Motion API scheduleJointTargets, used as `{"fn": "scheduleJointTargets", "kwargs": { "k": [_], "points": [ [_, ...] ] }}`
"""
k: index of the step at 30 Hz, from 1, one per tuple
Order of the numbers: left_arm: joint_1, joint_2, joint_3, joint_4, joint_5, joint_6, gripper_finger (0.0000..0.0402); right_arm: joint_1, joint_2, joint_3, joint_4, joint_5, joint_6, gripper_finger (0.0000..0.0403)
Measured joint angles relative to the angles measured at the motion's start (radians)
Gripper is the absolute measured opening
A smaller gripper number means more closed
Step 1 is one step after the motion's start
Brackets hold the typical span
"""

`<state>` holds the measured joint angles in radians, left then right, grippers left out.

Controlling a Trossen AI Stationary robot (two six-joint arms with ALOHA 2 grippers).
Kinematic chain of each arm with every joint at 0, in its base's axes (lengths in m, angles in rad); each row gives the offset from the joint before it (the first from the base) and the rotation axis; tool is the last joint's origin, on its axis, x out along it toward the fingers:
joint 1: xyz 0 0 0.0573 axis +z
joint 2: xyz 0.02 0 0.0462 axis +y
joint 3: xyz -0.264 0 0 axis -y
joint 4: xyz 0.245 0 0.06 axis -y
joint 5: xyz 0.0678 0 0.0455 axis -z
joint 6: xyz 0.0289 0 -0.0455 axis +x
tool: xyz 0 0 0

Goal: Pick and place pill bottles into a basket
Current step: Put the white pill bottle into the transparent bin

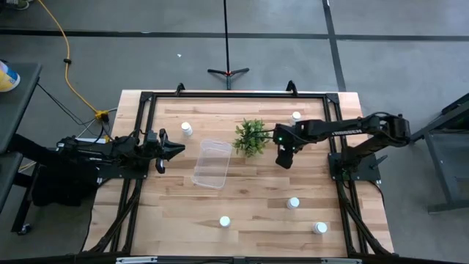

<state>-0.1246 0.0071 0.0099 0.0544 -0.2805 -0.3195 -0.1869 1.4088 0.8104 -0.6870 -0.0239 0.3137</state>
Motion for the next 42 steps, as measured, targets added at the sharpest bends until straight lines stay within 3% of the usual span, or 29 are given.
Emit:
{"fn": "scheduleJointTargets", "kwargs": {
  "k": [10,19,24,30,33,42],
  "points": [
    [0.000,0.000,0.000,0.000,0.000,0.000,0.0074,0.033,-0.145,0.000,0.036,-0.039,0.099,0.0159],
    [0.000,0.000,0.000,0.001,-0.003,-0.053,0.0074,0.033,-0.261,0.000,0.389,-0.023,0.198,0.0159],
    [0.000,0.000,0.000,0.001,0.000,-0.052,0.0074,0.052,-0.241,0.000,0.620,-0.010,0.180,0.0159],
    [0.000,0.000,0.000,0.001,0.000,-0.052,0.0077,0.085,-0.201,0.000,0.707,0.036,0.175,0.0159],
    [0.000,0.000,0.000,0.001,-0.001,-0.052,0.0100,0.095,-0.173,0.000,0.781,0.042,0.175,0.0158],
    [0.000,0.000,0.000,0.066,-0.010,-0.105,0.0222,0.112,-0.070,0.000,0.980,0.042,0.176,0.0157]
  ]
}}
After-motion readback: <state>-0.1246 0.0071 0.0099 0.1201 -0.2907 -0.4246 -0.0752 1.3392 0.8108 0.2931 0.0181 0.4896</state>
